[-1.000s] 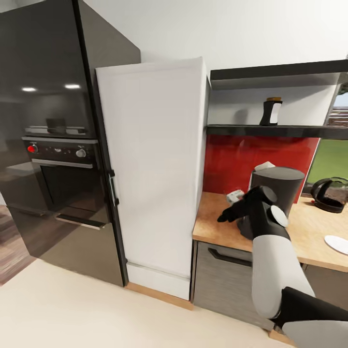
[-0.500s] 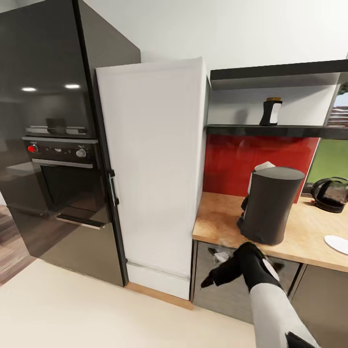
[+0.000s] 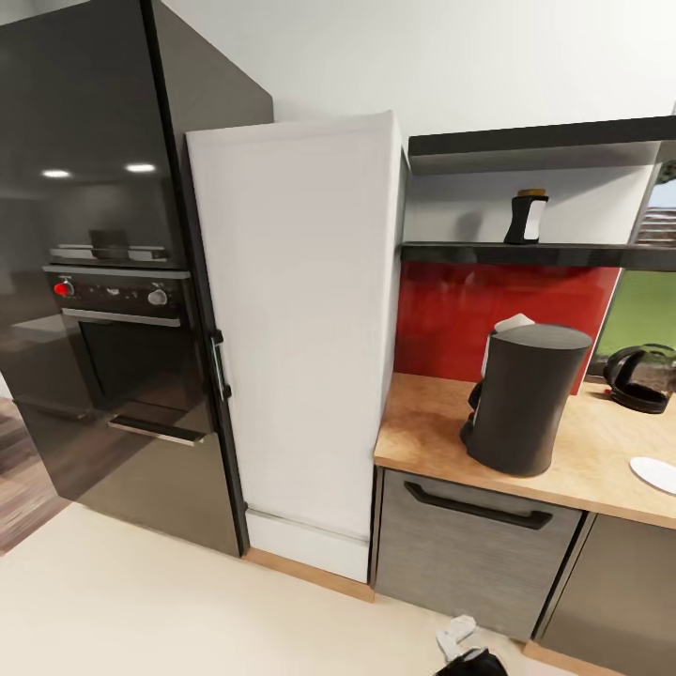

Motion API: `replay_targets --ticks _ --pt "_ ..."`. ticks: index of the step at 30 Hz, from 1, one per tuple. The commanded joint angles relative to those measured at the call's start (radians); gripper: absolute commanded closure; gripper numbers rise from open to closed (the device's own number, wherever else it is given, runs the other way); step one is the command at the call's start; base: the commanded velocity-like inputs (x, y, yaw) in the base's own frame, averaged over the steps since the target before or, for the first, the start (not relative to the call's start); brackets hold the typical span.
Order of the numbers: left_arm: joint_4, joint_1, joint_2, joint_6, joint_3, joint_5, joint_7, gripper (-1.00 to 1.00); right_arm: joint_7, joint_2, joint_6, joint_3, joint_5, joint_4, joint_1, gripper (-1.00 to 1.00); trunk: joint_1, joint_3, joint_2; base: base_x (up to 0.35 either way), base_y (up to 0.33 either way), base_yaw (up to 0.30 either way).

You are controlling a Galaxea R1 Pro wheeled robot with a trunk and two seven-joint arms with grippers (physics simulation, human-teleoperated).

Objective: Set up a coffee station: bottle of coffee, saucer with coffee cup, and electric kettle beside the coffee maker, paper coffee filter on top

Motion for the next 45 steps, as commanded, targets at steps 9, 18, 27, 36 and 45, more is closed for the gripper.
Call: replay_targets --ticks 9,18,27,36,45 --pt "0.008 0.001 -0.001 -0.049 0.002 0.005 0.0 -1.0 -0.181 -0.082 -0.202 -0.08 -0.194 0.174 0.079 -1.0 0.0 0.0 0.0 0.0 0.0 0.0" --pt "0.013 0.004 0.001 -0.05 0.0 -0.004 0.007 -1.0 -0.185 -0.079 -0.209 -0.092 -0.235 0.187 0.081 -1.0 0.0 0.0 0.0 0.0 0.0 0.0" --pt "0.014 0.004 0.003 -0.05 -0.002 -0.004 0.008 -1.0 -0.187 -0.079 -0.207 -0.093 -0.236 0.188 0.081 -1.0 0.0 0.003 0.0 0.0 0.0 -0.072" --pt "0.013 0.004 0.002 -0.051 -0.003 -0.007 0.008 -1.0 -0.187 -0.08 -0.205 -0.094 -0.237 0.187 0.081 -1.0 0.0 0.009 0.0 0.0 0.0 -0.266" --pt "0.012 0.004 0.002 -0.051 -0.003 -0.001 0.008 -1.0 -0.187 -0.08 -0.205 -0.094 -0.237 0.187 0.081 -1.0 0.0 0.014 0.0 0.0 0.0 -0.283"
